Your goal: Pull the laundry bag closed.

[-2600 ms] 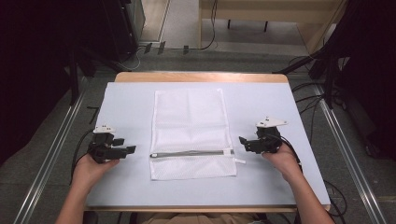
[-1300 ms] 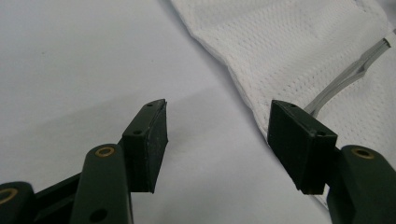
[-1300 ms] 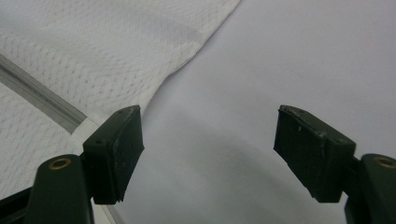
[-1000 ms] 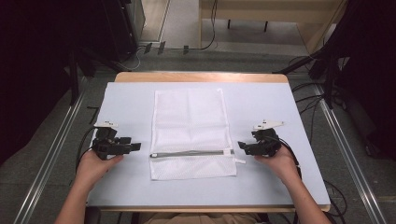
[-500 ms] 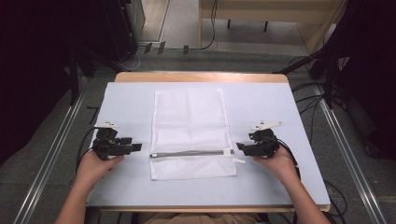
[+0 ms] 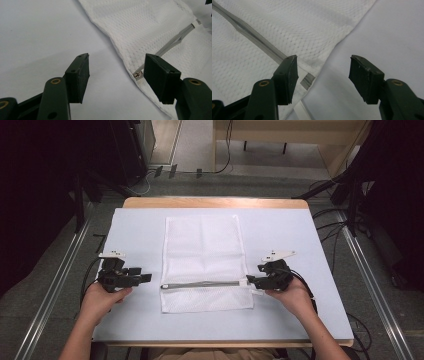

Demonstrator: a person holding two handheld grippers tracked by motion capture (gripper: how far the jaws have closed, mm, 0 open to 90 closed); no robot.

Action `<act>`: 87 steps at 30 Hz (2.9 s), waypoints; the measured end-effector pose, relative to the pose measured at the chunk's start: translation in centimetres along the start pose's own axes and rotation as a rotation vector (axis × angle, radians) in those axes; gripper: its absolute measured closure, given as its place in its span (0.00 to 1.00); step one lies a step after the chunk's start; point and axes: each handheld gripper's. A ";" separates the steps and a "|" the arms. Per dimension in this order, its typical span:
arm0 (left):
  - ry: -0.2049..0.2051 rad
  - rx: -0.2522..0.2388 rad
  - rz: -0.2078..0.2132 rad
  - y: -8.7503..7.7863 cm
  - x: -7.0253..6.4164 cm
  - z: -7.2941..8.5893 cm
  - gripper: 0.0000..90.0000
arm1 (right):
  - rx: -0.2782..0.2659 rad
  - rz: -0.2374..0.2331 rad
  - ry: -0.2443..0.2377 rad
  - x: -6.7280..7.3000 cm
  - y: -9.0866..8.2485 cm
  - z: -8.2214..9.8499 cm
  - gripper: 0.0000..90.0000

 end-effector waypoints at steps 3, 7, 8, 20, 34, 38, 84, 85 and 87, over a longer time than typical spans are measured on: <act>0.006 -0.002 -0.004 -0.1 -0.1 0.1 0.43 | 0.009 -0.011 -0.007 0.2 0.1 -0.2 0.46; 0.020 -0.005 -0.013 -0.2 -0.1 0.2 0.42 | 0.011 -0.014 -0.029 0.9 0.2 -0.6 0.46; 0.021 0.001 -0.011 -0.2 0.0 0.2 0.42 | 0.013 -0.013 -0.038 1.0 0.3 -0.7 0.46; 0.013 0.009 -0.013 -0.3 0.2 0.4 0.42 | 0.018 -0.042 -0.056 2.3 0.6 -1.7 0.49; 0.016 0.020 -0.019 -0.2 0.2 0.4 0.43 | 0.031 -0.082 -0.089 4.5 1.4 -3.3 0.52; 0.016 0.025 -0.024 -0.2 0.2 0.5 0.43 | 0.037 -0.093 -0.093 5.1 1.7 -3.8 0.53; 0.028 0.008 -0.014 -0.1 0.4 0.7 0.42 | 0.063 -0.232 -0.207 12.3 6.9 -8.3 0.63; 0.024 0.007 -0.017 -0.1 0.4 0.7 0.42 | 0.065 -0.235 -0.212 12.5 7.0 -8.4 0.63; 0.019 0.006 -0.016 -0.1 0.4 0.7 0.42 | 0.066 -0.239 -0.210 12.7 7.2 -8.4 0.63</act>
Point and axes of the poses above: each handheld gripper's, and its own axes: y roughly forward along the jaws, z roughly out of its underside, x roughly to its left, and after that the axes turned 5 degrees about x, right-handed
